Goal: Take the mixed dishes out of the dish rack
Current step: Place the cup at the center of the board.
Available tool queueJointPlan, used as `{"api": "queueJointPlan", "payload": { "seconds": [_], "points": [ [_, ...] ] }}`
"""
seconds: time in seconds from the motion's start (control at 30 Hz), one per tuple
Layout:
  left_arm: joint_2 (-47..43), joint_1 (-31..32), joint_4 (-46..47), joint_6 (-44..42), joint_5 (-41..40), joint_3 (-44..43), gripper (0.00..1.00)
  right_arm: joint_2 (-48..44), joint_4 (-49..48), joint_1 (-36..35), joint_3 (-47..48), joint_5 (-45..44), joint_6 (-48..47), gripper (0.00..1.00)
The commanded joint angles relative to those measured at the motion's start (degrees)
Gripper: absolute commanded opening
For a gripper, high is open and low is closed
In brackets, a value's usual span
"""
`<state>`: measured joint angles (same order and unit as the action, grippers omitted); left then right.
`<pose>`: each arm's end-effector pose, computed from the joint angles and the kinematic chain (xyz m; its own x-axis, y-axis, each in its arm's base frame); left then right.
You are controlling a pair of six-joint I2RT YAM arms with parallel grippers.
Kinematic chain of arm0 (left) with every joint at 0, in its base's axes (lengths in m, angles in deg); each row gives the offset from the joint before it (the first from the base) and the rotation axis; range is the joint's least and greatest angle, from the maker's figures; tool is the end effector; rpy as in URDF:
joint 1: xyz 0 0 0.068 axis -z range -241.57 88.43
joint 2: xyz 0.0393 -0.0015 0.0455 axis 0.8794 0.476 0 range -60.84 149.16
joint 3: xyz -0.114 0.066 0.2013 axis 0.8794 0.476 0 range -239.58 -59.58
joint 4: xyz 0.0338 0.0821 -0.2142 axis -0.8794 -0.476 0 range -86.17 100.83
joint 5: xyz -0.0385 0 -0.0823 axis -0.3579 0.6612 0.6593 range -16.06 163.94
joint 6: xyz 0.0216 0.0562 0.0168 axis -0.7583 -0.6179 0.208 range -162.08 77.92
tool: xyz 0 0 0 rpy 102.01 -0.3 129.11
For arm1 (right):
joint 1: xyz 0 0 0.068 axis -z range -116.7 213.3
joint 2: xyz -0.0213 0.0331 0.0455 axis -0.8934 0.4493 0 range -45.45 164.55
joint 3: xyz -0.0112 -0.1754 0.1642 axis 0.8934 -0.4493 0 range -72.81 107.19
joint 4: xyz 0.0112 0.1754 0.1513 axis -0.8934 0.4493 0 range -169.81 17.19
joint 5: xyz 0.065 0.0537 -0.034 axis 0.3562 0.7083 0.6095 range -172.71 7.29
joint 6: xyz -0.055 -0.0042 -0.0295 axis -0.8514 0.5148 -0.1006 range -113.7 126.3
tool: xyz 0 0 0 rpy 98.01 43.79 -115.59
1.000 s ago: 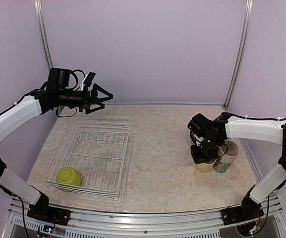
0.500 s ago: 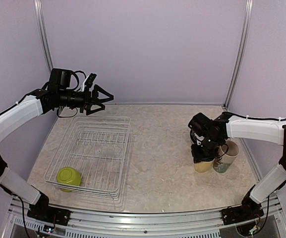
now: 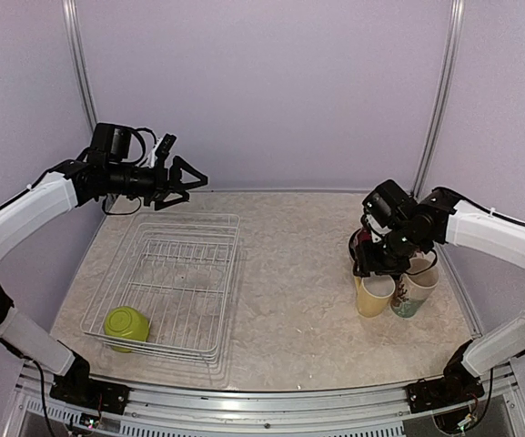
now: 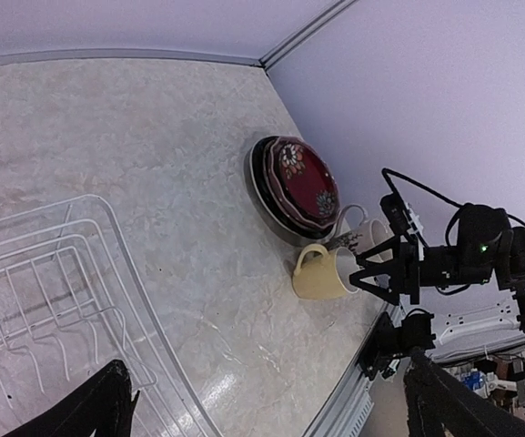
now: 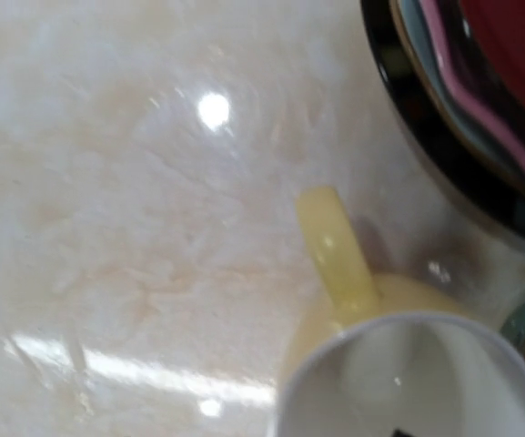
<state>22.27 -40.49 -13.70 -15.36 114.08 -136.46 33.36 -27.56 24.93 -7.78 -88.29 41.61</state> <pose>0.2741 -0.1386 0.3225 -0.7822 -0.0667 -0.6194 0.4929 0.5418 -0.6808 0.1956 0.1489 0.2362 -0.9238 0.0024 -0.3829 -0.0648 0.9846 0.1625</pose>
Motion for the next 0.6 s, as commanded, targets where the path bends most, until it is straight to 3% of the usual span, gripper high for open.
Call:
{"api": "queueJointPlan", "payload": {
  "seconds": [0.0,0.2,0.3,0.57],
  "points": [
    [0.05,2.17,-6.65,-0.51,-10.77,-1.97,0.99,-2.54,-6.83,-0.49,-1.69,0.84,-1.78,0.58],
    [-1.85,1.31,-20.49,7.92,-22.63,0.02,0.99,-4.5,-14.91,-0.89,-4.66,1.82,-2.37,0.62],
    [-2.95,0.75,-29.44,9.03,-24.32,-0.19,0.99,-4.26,-16.18,-0.87,-4.99,1.38,-3.47,0.64],
    [-10.31,2.96,-42.01,11.84,-29.66,6.19,0.99,-0.5,-18.9,-0.86,-4.86,2.48,-5.57,0.65]
  ]
}}
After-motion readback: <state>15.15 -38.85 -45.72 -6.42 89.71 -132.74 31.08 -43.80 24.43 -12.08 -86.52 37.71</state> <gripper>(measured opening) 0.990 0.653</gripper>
